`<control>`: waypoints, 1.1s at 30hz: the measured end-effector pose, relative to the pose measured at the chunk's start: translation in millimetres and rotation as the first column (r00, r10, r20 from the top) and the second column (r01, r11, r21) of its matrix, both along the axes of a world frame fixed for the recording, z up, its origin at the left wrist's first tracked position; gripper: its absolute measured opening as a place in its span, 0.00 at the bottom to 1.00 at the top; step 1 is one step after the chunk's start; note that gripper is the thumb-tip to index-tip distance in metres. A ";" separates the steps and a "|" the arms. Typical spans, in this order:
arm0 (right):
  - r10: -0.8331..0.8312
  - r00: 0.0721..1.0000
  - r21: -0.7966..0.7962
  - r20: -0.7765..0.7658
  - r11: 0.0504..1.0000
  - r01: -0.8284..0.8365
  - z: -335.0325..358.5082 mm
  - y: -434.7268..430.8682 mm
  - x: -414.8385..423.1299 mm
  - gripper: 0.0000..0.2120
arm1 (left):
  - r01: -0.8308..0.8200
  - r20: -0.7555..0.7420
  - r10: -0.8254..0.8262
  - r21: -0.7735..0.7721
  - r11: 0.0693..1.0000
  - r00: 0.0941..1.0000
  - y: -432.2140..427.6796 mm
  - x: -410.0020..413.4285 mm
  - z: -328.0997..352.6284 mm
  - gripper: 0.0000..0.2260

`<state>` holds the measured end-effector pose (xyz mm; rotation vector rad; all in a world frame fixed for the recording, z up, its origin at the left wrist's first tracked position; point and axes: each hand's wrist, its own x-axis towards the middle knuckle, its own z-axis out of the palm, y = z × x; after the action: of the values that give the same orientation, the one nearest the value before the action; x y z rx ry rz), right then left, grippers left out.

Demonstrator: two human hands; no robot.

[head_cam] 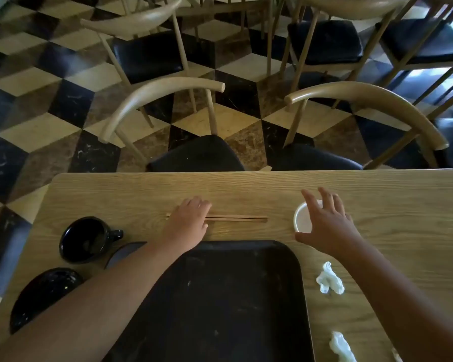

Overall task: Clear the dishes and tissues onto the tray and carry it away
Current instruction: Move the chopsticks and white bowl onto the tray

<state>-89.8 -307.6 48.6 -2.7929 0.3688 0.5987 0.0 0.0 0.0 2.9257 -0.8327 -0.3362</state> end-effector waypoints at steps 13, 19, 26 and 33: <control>-0.034 0.996 -0.044 -0.086 0.999 0.030 -19.9 -5.9 -1.7 0.56 | 0.174 -0.024 -0.173 0.063 0.983 0.985 -7.3 19.0 -12.5 0.14; 0.005 0.994 -0.074 -0.110 0.997 -0.013 -19.9 -4.3 1.3 0.56 | 0.270 -0.038 -0.267 0.114 0.956 0.963 -12.0 19.9 -9.1 0.16; 0.000 0.995 -0.086 -0.097 0.996 -0.008 -19.2 -1.4 1.5 0.54 | 0.300 -0.030 -0.299 0.145 0.943 0.954 -11.7 19.2 -6.4 0.15; 0.004 0.997 -0.079 -0.071 0.997 -0.010 -19.3 -4.6 -0.7 0.54 | 0.219 -0.009 -0.220 0.096 0.971 0.976 -10.0 15.9 -7.2 0.12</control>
<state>-90.6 -312.2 29.3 -2.8549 0.4054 0.7005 15.9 -10.0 -7.2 2.9248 -1.1767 -0.3990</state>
